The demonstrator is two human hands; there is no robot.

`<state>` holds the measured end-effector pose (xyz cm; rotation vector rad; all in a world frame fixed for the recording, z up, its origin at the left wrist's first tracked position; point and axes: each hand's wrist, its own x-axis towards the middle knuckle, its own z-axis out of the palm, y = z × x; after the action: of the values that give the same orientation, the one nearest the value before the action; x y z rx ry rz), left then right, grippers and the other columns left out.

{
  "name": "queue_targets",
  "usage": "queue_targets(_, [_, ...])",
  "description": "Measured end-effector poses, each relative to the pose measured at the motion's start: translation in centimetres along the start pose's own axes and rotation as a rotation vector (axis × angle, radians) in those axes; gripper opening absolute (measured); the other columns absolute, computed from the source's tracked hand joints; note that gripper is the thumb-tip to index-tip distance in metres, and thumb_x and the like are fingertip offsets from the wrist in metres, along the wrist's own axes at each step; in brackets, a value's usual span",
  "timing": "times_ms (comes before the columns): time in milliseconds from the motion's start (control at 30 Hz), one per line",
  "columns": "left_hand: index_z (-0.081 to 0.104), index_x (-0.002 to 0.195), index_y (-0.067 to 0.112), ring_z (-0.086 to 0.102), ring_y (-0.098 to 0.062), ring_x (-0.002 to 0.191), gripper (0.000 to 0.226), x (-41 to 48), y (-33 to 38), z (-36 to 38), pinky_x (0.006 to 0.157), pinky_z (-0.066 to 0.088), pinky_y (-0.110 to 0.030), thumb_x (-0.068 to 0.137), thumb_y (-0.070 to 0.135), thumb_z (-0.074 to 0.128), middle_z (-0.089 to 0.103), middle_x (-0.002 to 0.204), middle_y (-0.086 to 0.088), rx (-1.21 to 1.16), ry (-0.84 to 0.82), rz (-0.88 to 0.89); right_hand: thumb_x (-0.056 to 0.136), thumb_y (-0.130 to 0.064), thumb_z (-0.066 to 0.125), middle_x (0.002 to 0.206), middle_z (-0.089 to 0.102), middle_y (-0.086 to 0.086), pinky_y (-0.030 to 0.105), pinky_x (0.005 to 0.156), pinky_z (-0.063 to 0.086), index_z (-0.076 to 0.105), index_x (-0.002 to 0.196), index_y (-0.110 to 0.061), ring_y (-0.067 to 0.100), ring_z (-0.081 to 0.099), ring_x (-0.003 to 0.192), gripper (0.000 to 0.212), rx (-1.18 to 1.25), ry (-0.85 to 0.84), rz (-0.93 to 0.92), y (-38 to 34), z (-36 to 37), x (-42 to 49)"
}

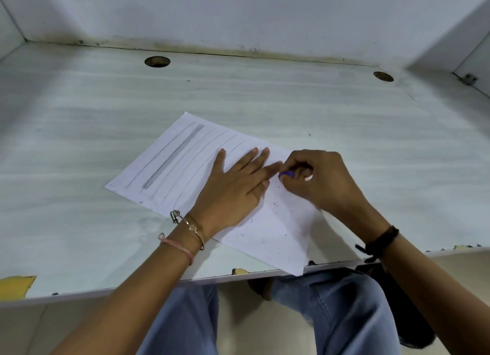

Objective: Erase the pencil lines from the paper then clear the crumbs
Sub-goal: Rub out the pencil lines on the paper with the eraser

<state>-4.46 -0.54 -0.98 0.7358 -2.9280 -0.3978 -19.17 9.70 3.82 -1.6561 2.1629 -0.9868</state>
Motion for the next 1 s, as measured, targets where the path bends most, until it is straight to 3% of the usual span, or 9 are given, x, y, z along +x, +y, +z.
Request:
queue_targets(100, [0.006, 0.155, 0.041, -0.007, -0.005, 0.150, 0.063, -0.2, 0.0, 0.4, 0.118, -0.002, -0.057, 0.093, 0.044, -0.007, -0.004, 0.163, 0.012, 0.041, 0.045, 0.035, 0.072, -0.004, 0.073, 0.066, 0.067, -0.007, 0.020, 0.060, 0.048, 0.070, 0.072, -0.019, 0.011, 0.060, 0.061, 0.015, -0.046, -0.134, -0.080, -1.3, 0.6, -1.8])
queue_targets(167, [0.005, 0.155, 0.041, -0.008, -0.005, 0.149, 0.059, -0.2, -0.1, 0.5, 0.118, -0.002, -0.057, 0.096, 0.044, -0.003, -0.005, 0.163, 0.013, 0.058, 0.036, 0.036, 0.073, -0.004, 0.074, 0.068, 0.068, -0.004, 0.017, 0.059, 0.046, 0.072, 0.075, -0.014, 0.012, 0.060, 0.061, 0.011, -0.016, -0.149, -0.054, -0.9, 0.2, -1.6])
queue_targets(267, [0.001, 0.154, 0.043, -0.012, -0.002, 0.148, 0.049, 0.1, -0.2, 0.4, 0.118, -0.007, -0.054, 0.106, 0.035, 0.011, -0.009, 0.162, 0.016, 0.023, 0.003, 0.004, 0.074, -0.002, 0.072, 0.071, 0.069, 0.002, 0.024, 0.062, 0.049, 0.072, 0.076, -0.010, 0.016, 0.061, 0.063, 0.009, 0.012, 0.000, 0.001, 0.4, -0.4, 0.0])
queue_targets(467, [0.003, 0.154, 0.042, -0.010, -0.003, 0.149, 0.070, -0.2, -0.3, 0.7, 0.118, -0.006, -0.054, 0.087, 0.047, -0.013, -0.006, 0.163, 0.014, 0.044, 0.035, 0.036, 0.073, -0.005, 0.074, 0.069, 0.068, -0.005, 0.021, 0.061, 0.047, 0.073, 0.078, -0.014, 0.010, 0.060, 0.061, 0.011, -0.010, -0.120, -0.062, -0.7, 0.5, -2.0])
queue_targets(600, [0.002, 0.154, 0.042, -0.012, -0.002, 0.148, 0.048, 0.0, -0.2, 0.3, 0.118, -0.008, -0.053, 0.107, 0.036, 0.009, -0.008, 0.163, 0.016, 0.012, 0.009, 0.012, 0.074, -0.004, 0.071, 0.072, 0.068, -0.001, 0.027, 0.064, 0.051, 0.071, 0.077, -0.013, 0.014, 0.061, 0.064, 0.010, -0.007, 0.039, -0.006, 0.4, 0.1, -0.2])
queue_targets(733, [0.000, 0.155, 0.039, -0.011, -0.006, 0.149, 0.070, -0.2, -0.2, 0.7, 0.117, -0.004, -0.057, 0.087, 0.048, -0.011, -0.008, 0.163, 0.012, 0.074, 0.023, 0.049, 0.073, -0.005, 0.074, 0.067, 0.066, -0.009, 0.015, 0.059, 0.045, 0.071, 0.076, -0.017, 0.010, 0.059, 0.062, 0.012, -0.021, -0.139, -0.085, -1.3, 0.9, -2.4])
queue_targets(800, [0.000, 0.154, 0.041, -0.011, -0.003, 0.149, 0.072, -0.1, -0.3, 0.7, 0.118, -0.005, -0.056, 0.084, 0.049, -0.015, -0.008, 0.163, 0.015, 0.052, 0.021, 0.039, 0.074, -0.004, 0.073, 0.069, 0.068, -0.004, 0.020, 0.061, 0.048, 0.071, 0.075, -0.017, 0.009, 0.059, 0.061, 0.012, -0.020, -0.080, -0.041, -0.2, 0.1, -1.1])
queue_targets(900, [-0.001, 0.154, 0.041, -0.012, -0.002, 0.148, 0.052, -0.1, -0.3, 0.5, 0.118, -0.006, -0.054, 0.102, 0.041, 0.000, -0.009, 0.162, 0.016, 0.048, 0.015, 0.025, 0.074, -0.003, 0.070, 0.070, 0.067, 0.000, 0.034, 0.065, 0.052, 0.070, 0.075, -0.012, 0.014, 0.059, 0.063, 0.009, -0.029, 0.030, -0.010, 0.4, -0.2, 0.4])
queue_targets(1000, [0.000, 0.155, 0.038, -0.011, -0.005, 0.149, 0.060, -0.1, -0.3, 0.6, 0.118, -0.005, -0.057, 0.096, 0.047, -0.005, -0.009, 0.163, 0.013, 0.051, 0.024, 0.039, 0.074, -0.007, 0.072, 0.067, 0.066, -0.009, 0.022, 0.062, 0.049, 0.069, 0.074, -0.018, 0.009, 0.058, 0.061, 0.012, -0.047, -0.096, -0.070, -0.9, 0.7, -1.5])
